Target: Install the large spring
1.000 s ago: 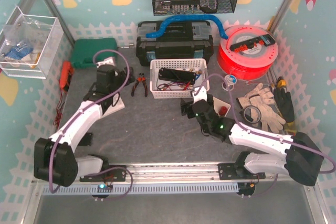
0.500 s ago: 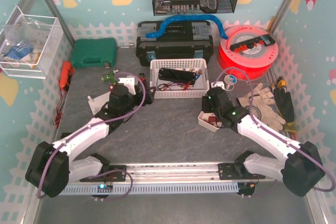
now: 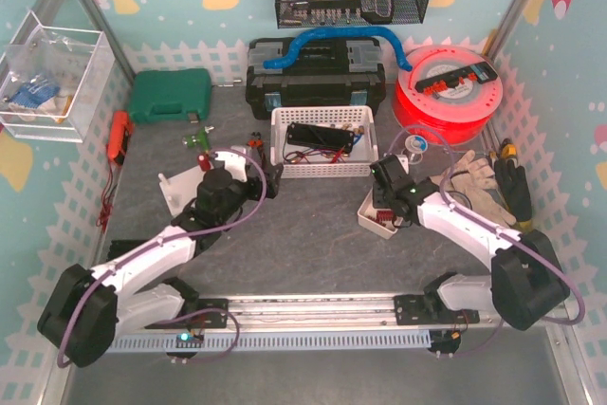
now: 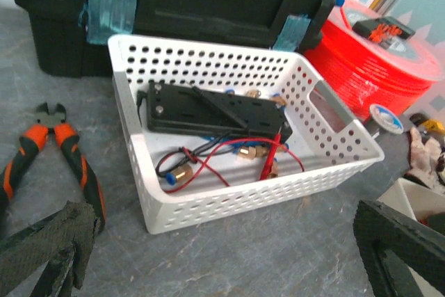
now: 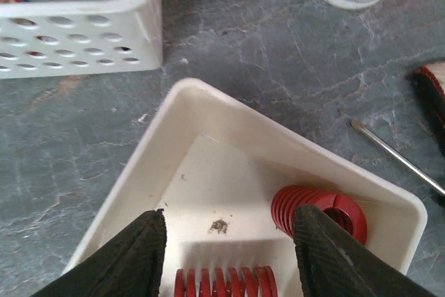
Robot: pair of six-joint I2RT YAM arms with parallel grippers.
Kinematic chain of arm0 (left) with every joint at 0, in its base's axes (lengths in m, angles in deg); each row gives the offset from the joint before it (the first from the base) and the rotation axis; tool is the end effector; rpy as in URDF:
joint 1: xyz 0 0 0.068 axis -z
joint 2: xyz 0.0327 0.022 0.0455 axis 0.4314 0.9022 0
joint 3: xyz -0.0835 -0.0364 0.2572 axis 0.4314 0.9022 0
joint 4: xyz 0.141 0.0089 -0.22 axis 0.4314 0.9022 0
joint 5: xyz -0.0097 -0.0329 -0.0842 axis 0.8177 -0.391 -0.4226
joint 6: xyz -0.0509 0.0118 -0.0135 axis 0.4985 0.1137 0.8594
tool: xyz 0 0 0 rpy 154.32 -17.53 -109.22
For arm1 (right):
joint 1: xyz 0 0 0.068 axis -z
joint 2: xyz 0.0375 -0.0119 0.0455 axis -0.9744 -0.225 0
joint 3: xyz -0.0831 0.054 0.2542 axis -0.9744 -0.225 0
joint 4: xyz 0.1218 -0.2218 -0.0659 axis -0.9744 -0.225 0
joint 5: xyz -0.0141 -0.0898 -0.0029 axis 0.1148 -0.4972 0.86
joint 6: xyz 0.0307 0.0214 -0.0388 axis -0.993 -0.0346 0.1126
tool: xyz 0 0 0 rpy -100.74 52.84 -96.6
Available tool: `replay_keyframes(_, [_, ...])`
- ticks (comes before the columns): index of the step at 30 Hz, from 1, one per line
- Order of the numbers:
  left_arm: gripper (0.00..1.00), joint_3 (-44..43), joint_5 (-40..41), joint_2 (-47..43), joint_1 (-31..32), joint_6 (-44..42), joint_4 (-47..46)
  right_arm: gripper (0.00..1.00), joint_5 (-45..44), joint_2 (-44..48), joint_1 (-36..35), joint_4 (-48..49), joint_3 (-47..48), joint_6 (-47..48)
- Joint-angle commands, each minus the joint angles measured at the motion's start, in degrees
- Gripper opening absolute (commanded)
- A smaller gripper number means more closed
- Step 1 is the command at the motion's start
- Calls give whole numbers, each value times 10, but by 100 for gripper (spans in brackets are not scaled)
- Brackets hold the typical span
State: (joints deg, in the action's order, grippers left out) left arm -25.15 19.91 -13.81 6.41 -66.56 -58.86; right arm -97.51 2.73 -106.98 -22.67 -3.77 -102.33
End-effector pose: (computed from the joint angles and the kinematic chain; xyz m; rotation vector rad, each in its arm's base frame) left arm 0.2039 -0.1261 0.2231 0.1559 1.9113 -0.6166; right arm 0.2154 0.1100 0.2064 0.2588 2.4254 0.0578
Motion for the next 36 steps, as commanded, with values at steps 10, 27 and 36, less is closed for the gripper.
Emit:
replay_keyframes(10, [99, 8, 34, -23, 14, -22, -21, 42, -52, -15, 24, -35, 13, -4])
replay_keyframes(27, [99, 5, 44, -26, 17, -24, -12, 43, 49, -32, 38, 8, 9, 29])
replay_keyframes(36, [99, 5, 60, -25, 19, -28, -7, 45, 102, -12, 38, 58, -3, 60])
